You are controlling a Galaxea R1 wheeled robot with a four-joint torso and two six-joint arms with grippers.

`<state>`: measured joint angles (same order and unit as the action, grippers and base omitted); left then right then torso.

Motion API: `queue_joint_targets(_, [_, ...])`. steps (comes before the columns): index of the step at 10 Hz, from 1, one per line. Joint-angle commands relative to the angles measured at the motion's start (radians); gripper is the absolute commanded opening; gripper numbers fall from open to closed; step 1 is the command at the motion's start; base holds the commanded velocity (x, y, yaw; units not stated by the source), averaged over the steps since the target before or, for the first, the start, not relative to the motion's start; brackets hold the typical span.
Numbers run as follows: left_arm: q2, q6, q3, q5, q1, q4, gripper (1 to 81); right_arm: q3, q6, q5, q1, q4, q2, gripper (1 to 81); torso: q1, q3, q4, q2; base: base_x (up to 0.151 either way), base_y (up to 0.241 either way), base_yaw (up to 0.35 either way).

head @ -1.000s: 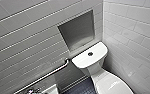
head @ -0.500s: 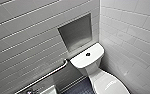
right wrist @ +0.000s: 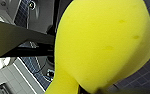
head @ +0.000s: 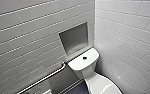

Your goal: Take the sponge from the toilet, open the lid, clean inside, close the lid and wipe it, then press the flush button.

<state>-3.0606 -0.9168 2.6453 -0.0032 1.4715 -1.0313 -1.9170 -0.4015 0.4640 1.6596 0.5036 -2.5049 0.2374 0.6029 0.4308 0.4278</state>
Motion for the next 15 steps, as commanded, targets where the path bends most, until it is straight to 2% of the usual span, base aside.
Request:
queue_joint_targets(1, [0.015, 0.004, 0.005, 0.058, 0.008, -0.001, 81.1, -0.065, 0.000, -0.088, 0.015, -0.023, -0.059, 1.0, -0.062, -0.093, -0.022, -0.097, 0.000, 0.000, 0.000])
queue_joint_targets(2, [0.014, 0.004, 0.005, 0.057, 0.007, -0.004, 81.1, -0.103, 0.000, -0.090, 0.015, -0.023, -0.084, 1.0, -0.086, -0.129, -0.028, -0.133, 0.000, 0.000, 0.000])
queue_joint_targets(3, [0.014, 0.004, 0.005, 0.058, 0.005, -0.006, 81.1, -0.144, 0.000, -0.090, 0.016, -0.023, -0.111, 1.0, -0.111, -0.166, -0.012, -0.169, 0.000, 0.000, 0.000])
queue_joint_targets(4, [0.012, 0.006, 0.005, 0.058, 0.005, -0.007, 81.1, -0.192, 0.000, -0.100, 0.015, -0.023, -0.140, 1.0, -0.135, -0.204, -0.014, -0.206, 0.000, 0.000, 0.000])
queue_joint_targets(5, [0.012, 0.006, 0.005, 0.058, 0.004, -0.007, 81.1, -0.227, -0.002, -0.113, 0.012, -0.027, -0.165, 1.0, -0.159, -0.200, -0.015, -0.243, 0.000, 0.000, 0.000])
queue_joint_targets(6, [0.011, 0.004, 0.005, 0.058, 0.002, -0.007, 81.1, -0.273, -0.002, -0.130, 0.007, -0.028, -0.194, 1.0, -0.183, -0.174, -0.015, -0.277, 0.000, 0.000, 0.000])
queue_joint_targets(8, [0.008, 0.004, 0.005, 0.058, 0.002, -0.007, 81.1, -0.364, -0.002, -0.136, 0.007, -0.039, -0.255, 1.0, -0.219, -0.194, -0.015, -0.330, 0.000, 0.000, 0.000])
queue_joint_targets(9, [0.008, 0.004, 0.005, 0.058, 0.002, -0.007, 81.1, -0.407, -0.002, -0.134, 0.009, -0.051, -0.284, 1.0, -0.237, -0.288, -0.015, -0.367, 0.000, 0.000, 0.000])
queue_joint_targets(11, [0.008, 0.004, 0.005, 0.058, 0.002, -0.007, 81.1, -0.442, 0.000, -0.134, 0.007, -0.056, -0.309, 1.0, -0.237, -0.313, -0.016, -0.424, 0.000, 0.000, 0.000])
queue_joint_targets(12, [0.006, 0.004, 0.005, 0.057, 0.002, -0.007, 81.1, -0.442, 0.000, -0.134, 0.007, -0.056, -0.311, 1.0, -0.213, -0.337, -0.016, -0.351, 0.000, 0.000, 0.000])
queue_joint_targets(15, [0.005, 0.004, 0.005, 0.057, 0.002, -0.007, 81.1, -0.447, 0.000, -0.134, 0.006, -0.054, -0.311, 1.0, -0.221, -0.432, -0.016, -0.392, 0.000, 0.000, 0.000])
